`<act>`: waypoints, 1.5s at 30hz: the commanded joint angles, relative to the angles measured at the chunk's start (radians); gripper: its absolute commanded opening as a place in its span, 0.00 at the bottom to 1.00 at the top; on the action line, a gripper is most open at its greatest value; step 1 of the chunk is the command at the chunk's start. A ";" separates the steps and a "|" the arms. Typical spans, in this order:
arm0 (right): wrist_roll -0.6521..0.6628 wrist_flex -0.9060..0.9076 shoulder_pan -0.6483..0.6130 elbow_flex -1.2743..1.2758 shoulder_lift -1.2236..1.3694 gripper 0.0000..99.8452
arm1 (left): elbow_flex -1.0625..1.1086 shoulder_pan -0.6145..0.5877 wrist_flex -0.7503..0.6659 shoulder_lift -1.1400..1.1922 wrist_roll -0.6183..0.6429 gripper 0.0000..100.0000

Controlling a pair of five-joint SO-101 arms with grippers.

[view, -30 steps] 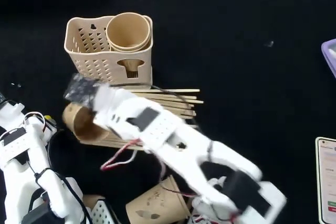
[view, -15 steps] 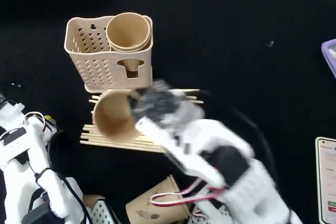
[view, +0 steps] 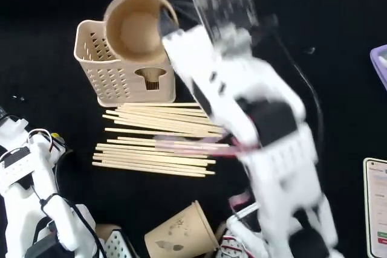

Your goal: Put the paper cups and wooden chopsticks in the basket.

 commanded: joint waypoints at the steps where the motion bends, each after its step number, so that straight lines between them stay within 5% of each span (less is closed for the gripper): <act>1: -0.032 0.066 0.020 -0.323 0.269 0.01 | -0.027 -0.013 -0.009 -0.025 0.006 0.22; 14: -0.032 0.371 0.109 -0.769 0.693 0.01 | -0.025 -0.012 -0.009 -0.025 0.006 0.22; 35: -0.032 0.519 0.110 -0.975 0.751 0.01 | -0.028 -0.015 -0.009 -0.025 0.006 0.22; 45: -0.032 0.509 0.106 -0.872 0.754 0.03 | -0.027 -0.015 -0.009 -0.025 0.006 0.22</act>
